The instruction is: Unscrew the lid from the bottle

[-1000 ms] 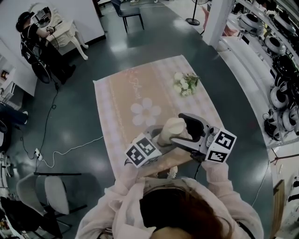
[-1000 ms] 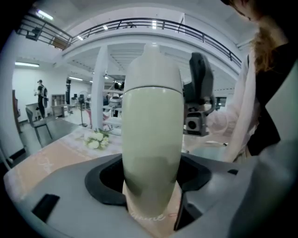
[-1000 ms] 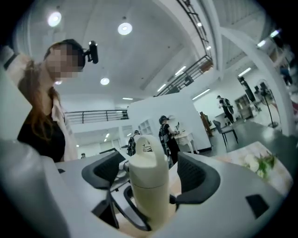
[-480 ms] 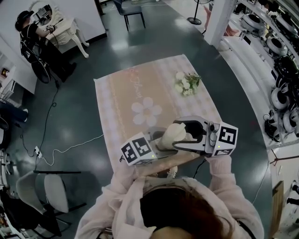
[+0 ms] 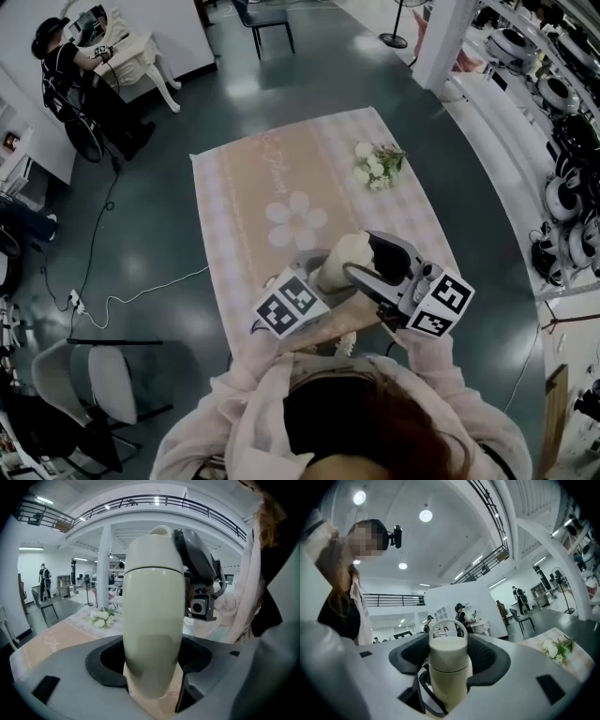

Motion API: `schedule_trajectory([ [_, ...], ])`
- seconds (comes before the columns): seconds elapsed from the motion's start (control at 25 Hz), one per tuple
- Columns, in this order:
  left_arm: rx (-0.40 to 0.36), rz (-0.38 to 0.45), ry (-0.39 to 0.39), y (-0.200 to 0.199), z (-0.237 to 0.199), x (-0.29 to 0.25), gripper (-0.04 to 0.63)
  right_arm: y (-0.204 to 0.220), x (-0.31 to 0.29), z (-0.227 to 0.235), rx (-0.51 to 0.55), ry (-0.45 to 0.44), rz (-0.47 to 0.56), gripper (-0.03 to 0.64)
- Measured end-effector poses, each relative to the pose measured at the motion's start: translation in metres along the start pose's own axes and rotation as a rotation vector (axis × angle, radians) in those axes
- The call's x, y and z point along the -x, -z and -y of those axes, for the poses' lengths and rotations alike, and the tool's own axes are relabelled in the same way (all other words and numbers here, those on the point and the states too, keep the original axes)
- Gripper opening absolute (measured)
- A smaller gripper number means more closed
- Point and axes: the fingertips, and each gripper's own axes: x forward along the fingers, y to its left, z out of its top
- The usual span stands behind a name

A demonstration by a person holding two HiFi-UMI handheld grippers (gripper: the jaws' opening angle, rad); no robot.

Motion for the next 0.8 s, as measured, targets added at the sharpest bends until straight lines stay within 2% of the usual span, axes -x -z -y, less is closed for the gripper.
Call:
schedule_trajectory([
  [0.08,-0.014,0.015,0.088,-0.002,0.012,0.002,0.316,-0.002,0.003,-0.008,0.005,-0.092,-0.013,0.275],
  [0.24,-0.051,0.053,0.353,-0.007,0.048,0.015,0.316,-0.007,0.013,-0.036,0.024,-0.388,-0.049,0.275],
  [0.32,-0.068,0.063,0.387,-0.008,0.054,0.017,0.316,-0.009,0.016,-0.042,0.046,-0.447,-0.052,0.275],
  [0.4,-0.049,0.068,0.327,-0.008,0.045,0.015,0.316,-0.013,0.014,-0.034,0.036,-0.375,-0.032,0.277],
  [0.44,-0.031,0.067,0.268,-0.009,0.037,0.013,0.316,-0.014,0.013,-0.027,0.017,-0.312,-0.018,0.292],
  [0.52,-0.011,0.046,0.125,-0.007,0.017,0.009,0.316,-0.013,0.01,-0.018,-0.033,-0.197,-0.005,0.363],
  [0.6,-0.023,0.01,0.016,-0.002,0.003,0.006,0.316,-0.008,0.005,-0.013,-0.066,-0.104,-0.018,0.371],
  [0.68,-0.045,-0.014,-0.016,0.0,-0.001,0.005,0.316,-0.001,-0.002,-0.009,-0.049,-0.038,-0.048,0.355],
  [0.72,-0.053,-0.018,-0.006,0.0,0.0,0.005,0.316,0.001,-0.003,-0.008,-0.022,-0.032,-0.064,0.314],
  [0.76,-0.059,-0.016,0.019,0.0,0.003,0.006,0.316,0.003,-0.003,-0.009,0.006,-0.05,-0.076,0.285],
  [0.8,-0.066,-0.011,0.058,0.0,0.008,0.007,0.316,0.003,-0.002,-0.013,0.029,-0.093,-0.084,0.284],
])
